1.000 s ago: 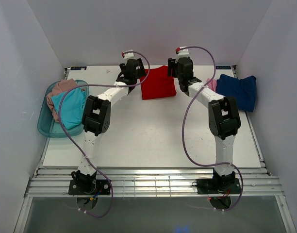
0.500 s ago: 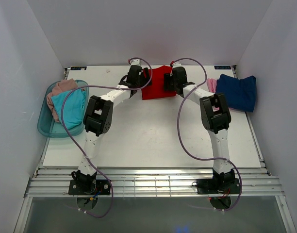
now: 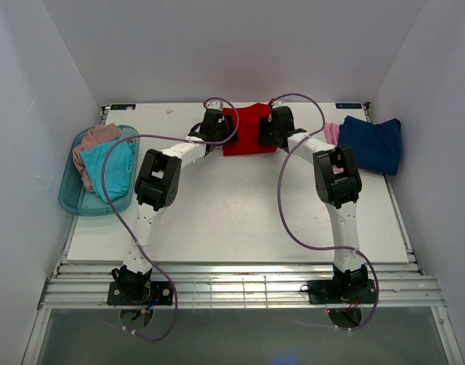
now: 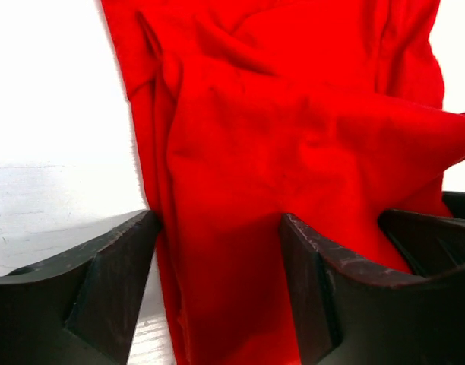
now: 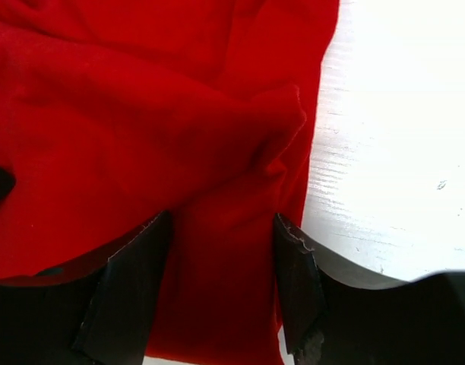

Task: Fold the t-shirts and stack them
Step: Smooth out wrinkles on the folded tshirt

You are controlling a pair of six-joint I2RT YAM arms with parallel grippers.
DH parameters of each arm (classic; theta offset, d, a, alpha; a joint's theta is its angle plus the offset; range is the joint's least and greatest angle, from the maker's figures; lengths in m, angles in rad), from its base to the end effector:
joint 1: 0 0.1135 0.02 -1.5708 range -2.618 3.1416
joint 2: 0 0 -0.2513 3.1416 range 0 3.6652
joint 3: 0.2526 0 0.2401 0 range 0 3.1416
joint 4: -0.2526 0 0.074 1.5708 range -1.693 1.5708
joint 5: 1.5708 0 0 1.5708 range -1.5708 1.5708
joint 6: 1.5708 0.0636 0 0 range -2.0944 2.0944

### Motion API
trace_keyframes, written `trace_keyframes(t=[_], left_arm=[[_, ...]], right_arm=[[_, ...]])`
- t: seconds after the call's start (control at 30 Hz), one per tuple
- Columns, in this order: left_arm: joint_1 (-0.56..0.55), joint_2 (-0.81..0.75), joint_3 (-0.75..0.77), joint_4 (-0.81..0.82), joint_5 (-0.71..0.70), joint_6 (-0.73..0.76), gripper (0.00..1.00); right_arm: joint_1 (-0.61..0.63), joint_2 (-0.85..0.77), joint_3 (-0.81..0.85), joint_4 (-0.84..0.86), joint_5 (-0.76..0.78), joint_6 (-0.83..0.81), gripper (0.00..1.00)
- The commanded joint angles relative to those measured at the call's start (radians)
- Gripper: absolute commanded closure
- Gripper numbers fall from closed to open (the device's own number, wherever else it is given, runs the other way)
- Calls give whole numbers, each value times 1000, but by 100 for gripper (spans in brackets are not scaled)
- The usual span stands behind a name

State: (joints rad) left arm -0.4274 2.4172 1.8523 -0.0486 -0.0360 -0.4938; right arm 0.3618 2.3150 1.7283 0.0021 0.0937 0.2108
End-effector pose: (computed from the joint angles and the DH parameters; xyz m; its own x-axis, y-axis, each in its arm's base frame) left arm 0.5007 -0.2255 0.1271 -0.6450 -0.2267 -0.7298 0.0928 0.9247 -0.3693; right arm 0.4993 0.1826 0.1438 -0.5632 0.0096 -0.8263 -0.1652 0.9784 0.1240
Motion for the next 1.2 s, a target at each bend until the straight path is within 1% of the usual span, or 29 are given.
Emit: trace_keyframes(t=[0.0,0.1,0.17,0.2,0.27,0.3,0.33,0.53,0.67,0.8,0.97,1.0,1.03,1.17], left_arm=[[-1,20,-36,-63,34,9,25],[-2,-10,-109,-71,35,21,27],[-8,-38,-160,-80,35,32,29],[-10,-65,-218,-85,35,37,29],[-19,-98,-280,-96,30,41,30],[-24,-128,-341,-100,21,41,30],[-33,-142,-372,-105,19,43,31],[-86,-246,-563,-137,2,43,32],[-123,-311,-640,-172,-15,37,32],[-148,-386,-711,-211,-5,11,33],[-183,-498,-778,-263,-42,-11,33],[-185,-545,-789,-267,-51,-12,33],[-186,-572,-791,-280,-62,-14,32],[-186,-659,-749,-315,-136,-2,29]], right_arm=[[-6,29,5,-45,-11,10,40],[-3,15,-32,-53,-23,18,43],[-3,-12,-85,-62,-28,25,44],[-3,-25,-111,-59,-28,29,45],[2,-68,-197,-51,-29,39,46],[5,-81,-226,-50,-34,44,46],[11,-116,-290,-44,-37,55,46],[64,-264,-499,-39,-31,84,48],[115,-360,-657,-48,-14,116,48],[170,-434,-745,-82,14,143,48],[230,-554,-814,-106,66,167,48],[236,-572,-816,-111,80,167,48],[242,-610,-809,-128,93,164,47],[243,-681,-748,-197,158,131,45]])
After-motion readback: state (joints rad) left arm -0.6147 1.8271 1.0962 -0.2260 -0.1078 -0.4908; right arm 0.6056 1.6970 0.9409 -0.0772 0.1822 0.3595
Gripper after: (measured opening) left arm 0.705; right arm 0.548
